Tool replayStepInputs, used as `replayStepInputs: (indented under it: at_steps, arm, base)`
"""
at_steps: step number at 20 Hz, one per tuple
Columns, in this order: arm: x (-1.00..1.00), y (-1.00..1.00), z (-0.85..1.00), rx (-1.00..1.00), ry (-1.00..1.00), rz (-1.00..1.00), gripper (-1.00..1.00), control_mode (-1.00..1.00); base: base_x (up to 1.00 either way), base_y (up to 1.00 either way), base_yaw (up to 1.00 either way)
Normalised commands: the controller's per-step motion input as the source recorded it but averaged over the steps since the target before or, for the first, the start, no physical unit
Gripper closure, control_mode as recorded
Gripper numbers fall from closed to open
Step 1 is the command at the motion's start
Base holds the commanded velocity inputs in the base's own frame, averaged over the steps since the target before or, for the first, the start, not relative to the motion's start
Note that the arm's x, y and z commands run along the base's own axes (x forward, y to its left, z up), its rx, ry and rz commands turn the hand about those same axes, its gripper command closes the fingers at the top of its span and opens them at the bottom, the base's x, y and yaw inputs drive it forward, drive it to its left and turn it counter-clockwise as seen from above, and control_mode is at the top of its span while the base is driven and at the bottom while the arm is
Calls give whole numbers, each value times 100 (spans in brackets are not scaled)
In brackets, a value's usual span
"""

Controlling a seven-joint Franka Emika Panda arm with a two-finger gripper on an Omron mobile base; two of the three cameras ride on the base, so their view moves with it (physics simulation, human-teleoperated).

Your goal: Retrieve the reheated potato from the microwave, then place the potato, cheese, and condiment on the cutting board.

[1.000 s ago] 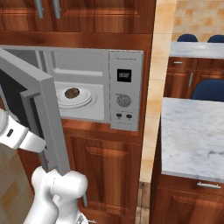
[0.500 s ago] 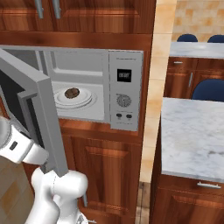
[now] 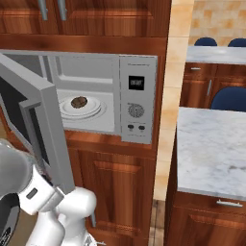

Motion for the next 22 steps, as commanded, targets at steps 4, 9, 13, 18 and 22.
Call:
replayStepInputs:
  at_steps: [4, 9, 13, 18, 22]
  arm:
    - [-11, -46, 18, 32, 1, 2, -100, -100]
    - [15, -30, 1, 24, -2, 8, -100, -100]
    - [52, -25, 0, 30, 5, 0, -100, -100]
    - [65, -8, -1, 35, 9, 2, -100, -100]
    - [65, 17, -15, 28, 1, 8, -100, -100]
  base:
    - [0, 0, 0]
    - [0, 0, 0]
    - [0, 0, 0]
    - [0, 0, 0]
    - [0, 0, 0]
